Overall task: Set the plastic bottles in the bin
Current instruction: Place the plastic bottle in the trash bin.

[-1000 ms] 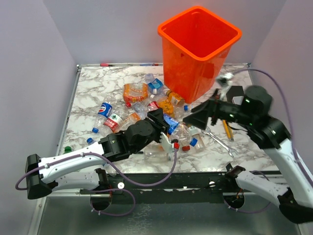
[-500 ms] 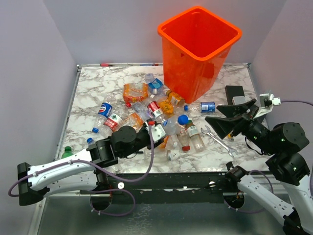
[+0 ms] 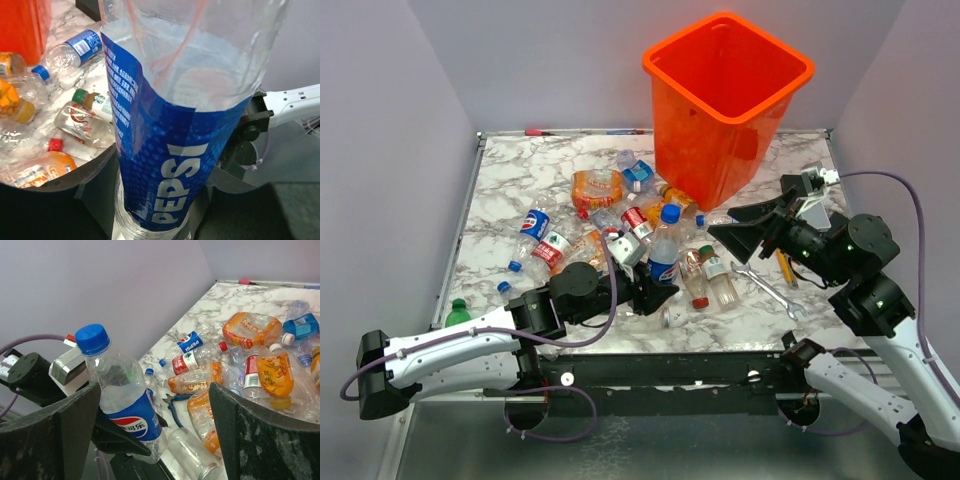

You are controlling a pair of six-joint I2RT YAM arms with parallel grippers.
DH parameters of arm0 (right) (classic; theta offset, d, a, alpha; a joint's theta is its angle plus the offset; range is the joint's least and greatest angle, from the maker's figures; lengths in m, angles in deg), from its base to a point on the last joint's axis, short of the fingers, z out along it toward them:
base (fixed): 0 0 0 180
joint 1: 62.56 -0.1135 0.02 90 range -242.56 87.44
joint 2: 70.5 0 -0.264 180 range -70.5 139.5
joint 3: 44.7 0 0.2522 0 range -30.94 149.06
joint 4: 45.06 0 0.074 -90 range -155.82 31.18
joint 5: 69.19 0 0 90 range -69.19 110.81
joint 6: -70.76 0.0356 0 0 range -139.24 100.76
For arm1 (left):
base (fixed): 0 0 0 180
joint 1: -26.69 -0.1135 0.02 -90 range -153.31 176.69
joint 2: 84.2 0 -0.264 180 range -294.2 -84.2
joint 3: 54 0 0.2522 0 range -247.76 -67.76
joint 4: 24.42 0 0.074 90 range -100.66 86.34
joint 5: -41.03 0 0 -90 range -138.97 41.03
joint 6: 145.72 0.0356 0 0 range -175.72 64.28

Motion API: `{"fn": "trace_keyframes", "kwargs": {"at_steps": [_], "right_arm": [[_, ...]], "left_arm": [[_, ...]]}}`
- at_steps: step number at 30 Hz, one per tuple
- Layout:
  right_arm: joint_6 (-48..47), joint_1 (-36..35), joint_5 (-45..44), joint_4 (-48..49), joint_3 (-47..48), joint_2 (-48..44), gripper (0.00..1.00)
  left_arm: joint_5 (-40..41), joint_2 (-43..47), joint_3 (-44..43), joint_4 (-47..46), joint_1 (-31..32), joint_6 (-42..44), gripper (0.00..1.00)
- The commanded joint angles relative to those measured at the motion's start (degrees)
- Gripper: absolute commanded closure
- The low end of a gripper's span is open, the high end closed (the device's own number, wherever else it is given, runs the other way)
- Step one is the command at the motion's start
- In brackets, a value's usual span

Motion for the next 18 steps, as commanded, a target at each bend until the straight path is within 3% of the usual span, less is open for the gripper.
{"fn": "trace_keyframes", "kwargs": {"at_steps": [1,8,18], "right_arm": [[0.99,-0.47,-0.73,2.22,-0.07,1.40,0.09],[0.44,-3.41,-1.88,1.13,1.64,5.88,0.11],[-3.10,-17.77,-9.17,3.27,8.45,14.72,0.11]], "left_arm": [[-2.20,-0.08,1.18,-1.47,0.22,-5.45,0.83],[-1.91,0.72,2.38,-1.16,0.24,-6.82,0.83],[-2.61,-1.39,1.60,-0.58,0.21,-7.97,0.83]]}}
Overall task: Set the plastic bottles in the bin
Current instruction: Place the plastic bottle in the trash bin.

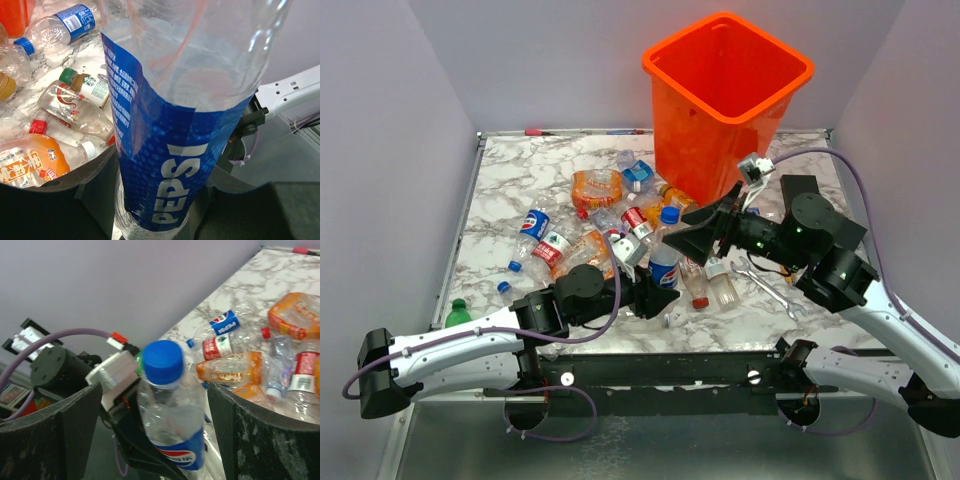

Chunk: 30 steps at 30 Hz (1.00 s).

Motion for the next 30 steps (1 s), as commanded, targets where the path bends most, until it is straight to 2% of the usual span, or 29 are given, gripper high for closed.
{"fn": "trace_keyframes", "kwargs": {"at_steps": [1,4,8,12,15,16,17,19,20,21,24,27,30], "right_arm": [[-1.84,-4.36,-5.32,2.35,3.23,2.69,0.12],[-1.18,-4.69,-6.71,1.80,4.23,4.66,0.17],[-0.74,-4.70,-8.76,-0.10,5.56,6.52,0.31],[-0.02,-4.72,-10.20,0.28,5.02,7.00,0.39],[0.37,-4.78,-9.75,-0.47,6.03,8.34,0.63],[0.51,-4.79,-9.34,-0.55,6.18,8.57,0.72],[0.60,-4.79,-8.98,-0.44,6.21,8.69,0.80],[0.70,-4.78,-8.71,-0.43,6.21,8.38,0.98],[0.67,-4.78,-8.93,-0.63,6.33,8.00,0.99],[0.52,-4.79,-9.37,-1.00,6.66,7.54,0.99],[-1.58,-4.74,-12.72,-4.35,9.95,6.35,1.00],[-6.85,-4.79,-20.09,-10.76,18.32,6.45,0.99],[-13.67,-4.71,-28.71,-14.80,27.78,8.09,0.99]], "left_arm": [[-1.80,-0.64,-0.33,-0.49,0.21,-1.24,0.83],[-2.17,-0.49,-0.23,-0.40,0.23,-1.51,0.84],[-1.74,0.32,0.20,-0.28,0.22,-1.47,0.84],[-0.82,1.56,0.88,-0.31,0.22,-1.30,0.84],[-0.29,2.11,1.26,-0.30,0.21,-0.87,0.81],[0.26,2.33,1.29,-0.23,0.22,-0.64,0.75],[1.24,2.72,1.33,-0.08,0.22,-0.53,0.62],[3.27,3.89,1.57,0.08,0.17,-0.40,0.28],[4.79,4.68,1.84,0.12,0.21,-0.48,0.06],[6.18,5.81,2.23,0.20,0.22,-0.48,0.01],[12.34,10.66,3.66,0.21,0.15,-0.80,0.01],[21.74,17.04,5.46,1.17,0.17,-0.75,0.01],[28.45,23.31,6.73,2.83,0.21,3.37,0.01]]}}
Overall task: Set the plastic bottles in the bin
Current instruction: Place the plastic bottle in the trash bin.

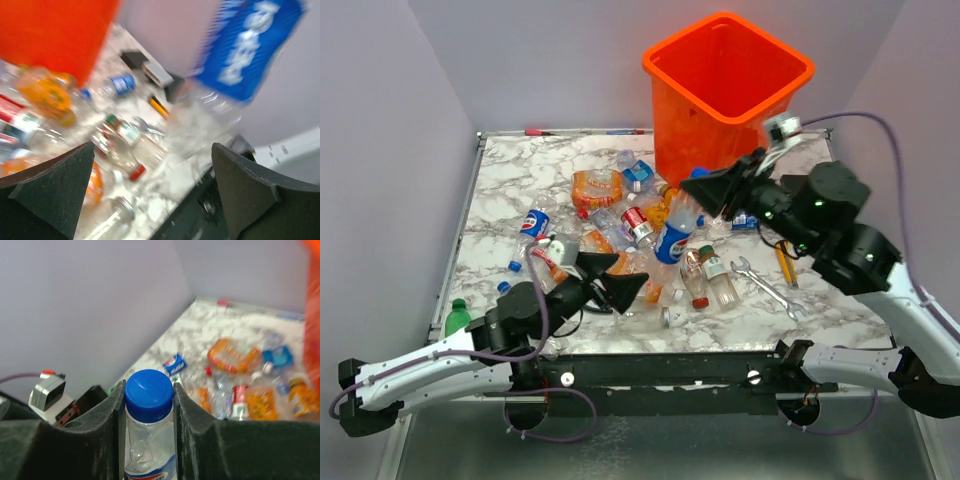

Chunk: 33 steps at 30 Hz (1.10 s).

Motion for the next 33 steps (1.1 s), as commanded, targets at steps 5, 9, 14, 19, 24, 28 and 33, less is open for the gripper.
{"fn": "trace_keyframes", "kwargs": {"at_steps": [5,9,14,19,24,28,33], "right_arm": [[-22.01,-0.11,-31.39,10.08,13.44,-0.75,1.00],[-35.01,-0.11,-40.37,27.30,15.02,3.26,1.00],[-42.01,2.99,-42.50,36.63,24.89,14.15,1.00],[-39.53,12.10,-40.61,36.88,36.63,25.65,1.00],[-23.95,26.38,-36.49,27.82,39.42,32.99,1.00],[-14.87,31.85,-32.24,19.52,39.57,37.70,1.00],[-16.00,32.66,-31.17,16.07,39.60,41.52,1.00]], "left_arm": [[22.64,16.13,5.04,3.28,-0.18,11.57,0.01],[26.39,22.17,8.74,3.56,-0.16,11.08,0.01],[26.98,27.27,10.87,3.28,-0.23,10.71,0.01],[27.04,27.32,10.65,3.70,-0.13,10.58,0.01],[31.41,26.25,10.35,4.04,-0.15,6.54,0.01],[33.77,25.88,9.88,5.56,-0.13,3.92,0.01],[33.62,25.72,10.34,5.67,-0.13,2.61,0.01]]}}
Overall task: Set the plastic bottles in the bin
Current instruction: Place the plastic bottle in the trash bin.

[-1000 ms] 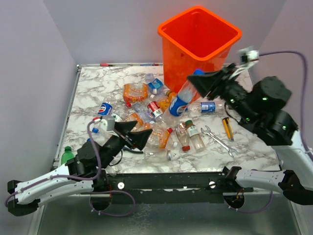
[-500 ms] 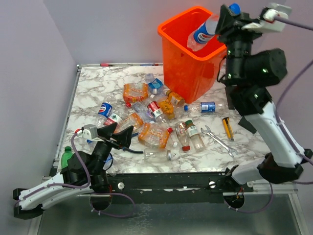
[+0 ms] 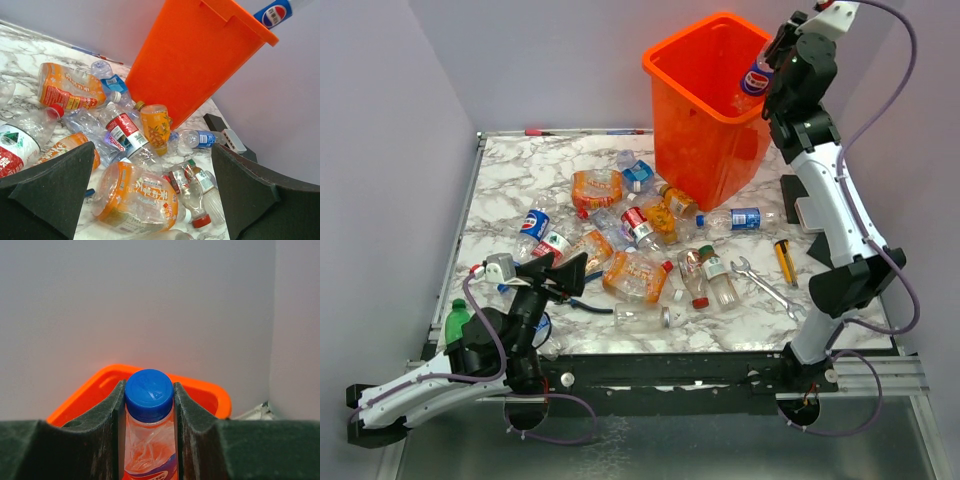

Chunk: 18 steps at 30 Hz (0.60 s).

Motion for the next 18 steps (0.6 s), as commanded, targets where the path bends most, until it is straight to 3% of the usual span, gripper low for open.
{"fn": "trace_keyframes", "kwargs": {"at_steps": [1,3,6,8,11,18], "right_arm": [[3.31,0.02,4.27,-5.93,1.92,1.96,0.97],[3.43,0.57,6.05,-7.21,2.16,2.30,0.80],[3.51,1.09,8.57,-8.51,2.51,2.03,0.30],[3.48,1.19,10.10,-8.73,2.88,1.50,0.15],[4.97,1.19,14.41,-9.55,5.08,-0.34,0.08],[15.75,0.15,34.36,-14.00,4.03,-10.01,0.08]], "left_arm": [[1.71,-0.76,-0.43,1.07,-0.02,-1.72,0.01],[1.06,-1.16,-0.59,1.08,-0.02,-1.30,0.01],[0.85,-2.25,-0.69,1.06,-0.03,-1.04,0.01],[0.48,-3.24,-0.91,1.06,-0.02,-0.41,0.01],[0.19,-5.61,-1.50,1.14,-0.02,0.19,0.01],[-2.44,-12.43,-3.16,2.02,-0.02,2.22,0.01]]}}
